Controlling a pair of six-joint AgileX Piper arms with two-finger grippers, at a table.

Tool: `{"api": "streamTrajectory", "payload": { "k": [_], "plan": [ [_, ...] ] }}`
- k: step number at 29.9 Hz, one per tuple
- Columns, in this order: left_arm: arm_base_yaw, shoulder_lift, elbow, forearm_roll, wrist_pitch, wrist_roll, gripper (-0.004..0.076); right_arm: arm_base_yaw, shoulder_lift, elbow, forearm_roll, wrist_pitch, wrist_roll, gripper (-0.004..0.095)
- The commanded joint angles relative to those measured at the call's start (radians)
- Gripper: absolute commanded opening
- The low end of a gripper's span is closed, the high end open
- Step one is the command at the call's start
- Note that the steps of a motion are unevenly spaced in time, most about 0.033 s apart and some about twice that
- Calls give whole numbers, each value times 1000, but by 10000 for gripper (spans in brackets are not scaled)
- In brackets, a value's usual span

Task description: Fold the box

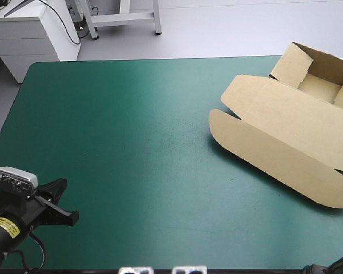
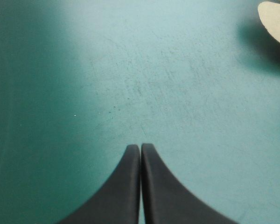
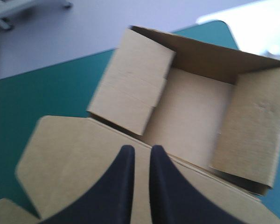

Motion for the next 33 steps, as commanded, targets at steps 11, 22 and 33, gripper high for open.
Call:
{"api": "streamTrajectory", "payload": {
  "k": [11,22,33],
  "plan": [
    [-2,10,-21,-1,-61,-3,-8,358,-449,347,-2,-78,-105,-13],
    [-2,-92,69,-5,-102,-3,-8,569,-943,987,-115,-340,-165,-18],
    [-2,-299,178,-5,-101,19,-8,569,-1356,1464,-204,-593,-94,-20]
  ]
}}
